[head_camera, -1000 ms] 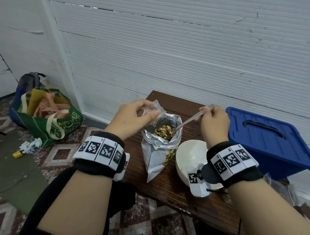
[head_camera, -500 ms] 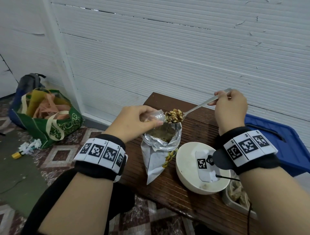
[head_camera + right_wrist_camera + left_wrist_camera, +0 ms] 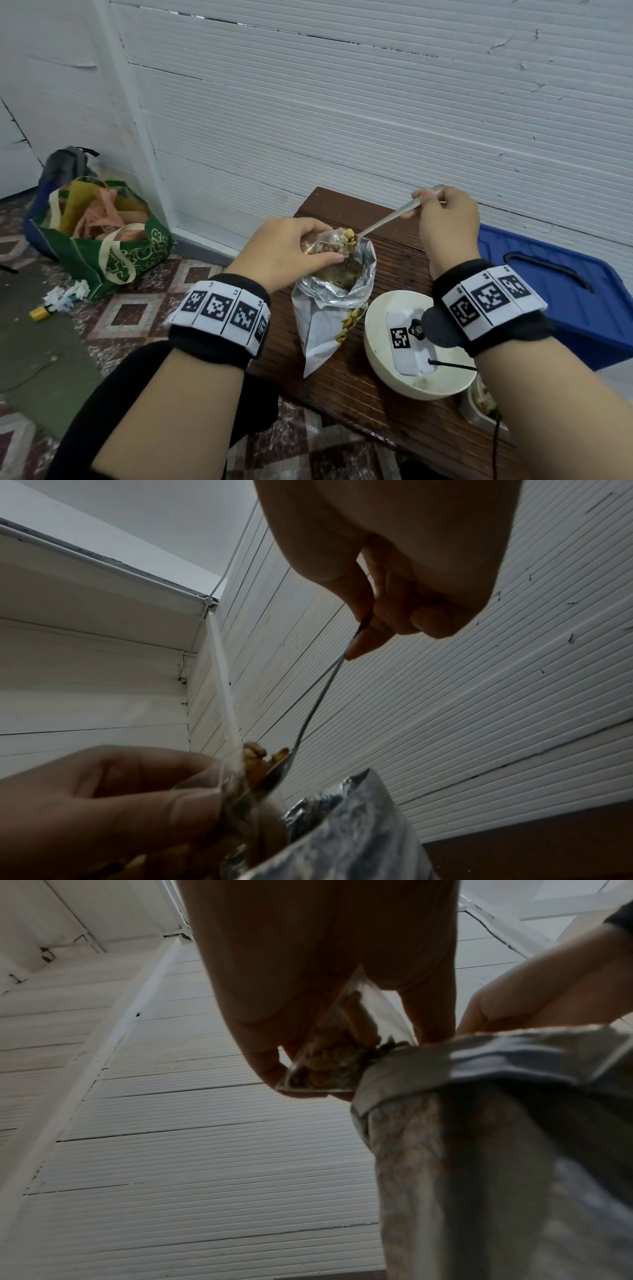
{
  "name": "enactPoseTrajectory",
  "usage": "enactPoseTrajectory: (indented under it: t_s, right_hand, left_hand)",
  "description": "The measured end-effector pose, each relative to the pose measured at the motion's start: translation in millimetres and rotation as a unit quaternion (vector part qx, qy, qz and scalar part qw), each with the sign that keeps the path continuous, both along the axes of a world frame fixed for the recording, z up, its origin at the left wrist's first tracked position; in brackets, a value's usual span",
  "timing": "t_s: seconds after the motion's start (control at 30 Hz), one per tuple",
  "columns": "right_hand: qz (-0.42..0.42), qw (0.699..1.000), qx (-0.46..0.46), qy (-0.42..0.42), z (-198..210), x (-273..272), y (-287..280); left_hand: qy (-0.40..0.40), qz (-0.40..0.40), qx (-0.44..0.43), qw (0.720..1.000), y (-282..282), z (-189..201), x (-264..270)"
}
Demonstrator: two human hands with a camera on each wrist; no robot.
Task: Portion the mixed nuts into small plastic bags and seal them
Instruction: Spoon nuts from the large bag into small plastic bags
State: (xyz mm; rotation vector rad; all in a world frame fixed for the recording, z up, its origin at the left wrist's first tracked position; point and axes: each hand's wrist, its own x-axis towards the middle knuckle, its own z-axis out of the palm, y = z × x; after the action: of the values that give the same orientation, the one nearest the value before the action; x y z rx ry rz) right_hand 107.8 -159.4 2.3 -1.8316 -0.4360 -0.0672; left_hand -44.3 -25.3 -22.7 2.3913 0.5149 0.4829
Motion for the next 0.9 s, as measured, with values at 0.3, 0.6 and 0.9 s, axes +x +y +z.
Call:
enactPoseTrajectory:
  t_s: [0.3,0.6,0.9]
  right_hand:
    - [0.037,0.999,0.032,0.014,-6.8,-0.9,5.7]
    - [0.116,0.982,0.138,-0.055,3.1,-7.0,-6.9]
    - [0.019,0.988,0.139,-0.068,3.9,1.2,-13.4]
  left_hand:
    - [-0.003,0.0,0.034,0.999,-1.0,-2.1,3.8]
    - [-0.052,0.037,-0.088,0.994,1.0,-8.7,5.2]
    - [-0.065,0.046,-0.129,0.988,2.0,-8.1,3.8]
